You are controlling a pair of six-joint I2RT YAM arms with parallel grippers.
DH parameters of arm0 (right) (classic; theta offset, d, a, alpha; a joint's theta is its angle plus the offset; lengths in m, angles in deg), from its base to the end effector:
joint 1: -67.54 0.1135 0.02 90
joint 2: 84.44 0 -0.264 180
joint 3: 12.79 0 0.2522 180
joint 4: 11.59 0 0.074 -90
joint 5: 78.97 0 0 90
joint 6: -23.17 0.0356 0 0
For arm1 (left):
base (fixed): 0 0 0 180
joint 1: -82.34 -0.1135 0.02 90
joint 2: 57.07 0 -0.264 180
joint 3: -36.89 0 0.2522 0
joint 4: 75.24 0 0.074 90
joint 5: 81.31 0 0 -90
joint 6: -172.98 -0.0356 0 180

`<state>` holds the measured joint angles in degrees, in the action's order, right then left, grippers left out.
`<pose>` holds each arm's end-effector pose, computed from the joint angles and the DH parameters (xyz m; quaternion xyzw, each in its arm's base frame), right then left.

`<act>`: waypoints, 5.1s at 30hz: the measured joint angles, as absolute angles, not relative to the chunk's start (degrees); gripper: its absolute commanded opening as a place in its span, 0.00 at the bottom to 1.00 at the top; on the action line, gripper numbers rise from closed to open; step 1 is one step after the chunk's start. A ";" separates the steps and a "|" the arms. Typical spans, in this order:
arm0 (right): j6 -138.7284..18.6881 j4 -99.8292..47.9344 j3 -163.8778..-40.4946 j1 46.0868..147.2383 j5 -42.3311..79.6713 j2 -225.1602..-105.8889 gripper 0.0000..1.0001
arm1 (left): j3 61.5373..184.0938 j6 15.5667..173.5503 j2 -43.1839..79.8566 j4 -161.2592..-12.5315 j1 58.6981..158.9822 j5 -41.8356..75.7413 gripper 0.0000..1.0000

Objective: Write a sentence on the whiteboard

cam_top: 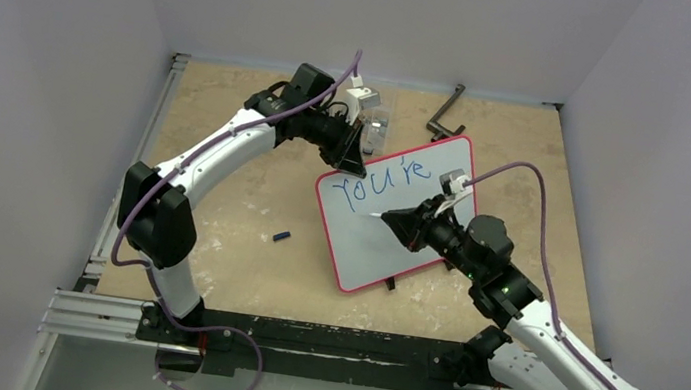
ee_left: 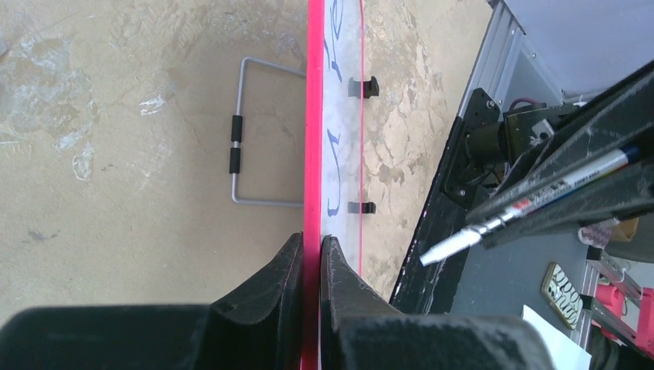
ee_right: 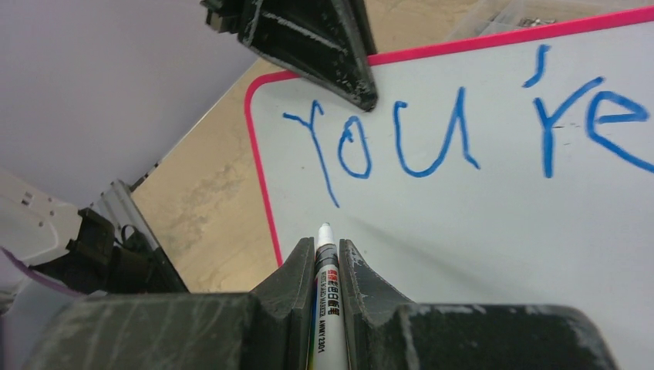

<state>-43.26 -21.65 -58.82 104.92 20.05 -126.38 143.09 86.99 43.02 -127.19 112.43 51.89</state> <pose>0.1426 0.1160 0.2966 -0.1413 0.7290 0.3888 0.5454 0.3223 -0.2149 0.3286 0.3292 0.8081 -0.4286 0.2341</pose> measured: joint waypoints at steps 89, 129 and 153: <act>-49.64 -17.95 -55.61 139.17 -26.05 -139.77 0.00 | 140.73 90.75 42.13 -124.79 112.91 48.20 0.00; -46.72 -20.10 -59.98 134.47 -32.78 -141.48 0.00 | 140.73 90.66 41.80 -124.75 113.24 47.37 0.00; -42.45 -18.04 -56.00 134.23 -24.98 -138.42 0.00 | 140.73 90.36 41.80 -124.68 113.21 47.21 0.00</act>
<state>-42.45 -18.04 -56.00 134.23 -24.98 -138.42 140.73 90.36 41.80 -124.68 113.21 47.21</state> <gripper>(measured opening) 0.096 0.077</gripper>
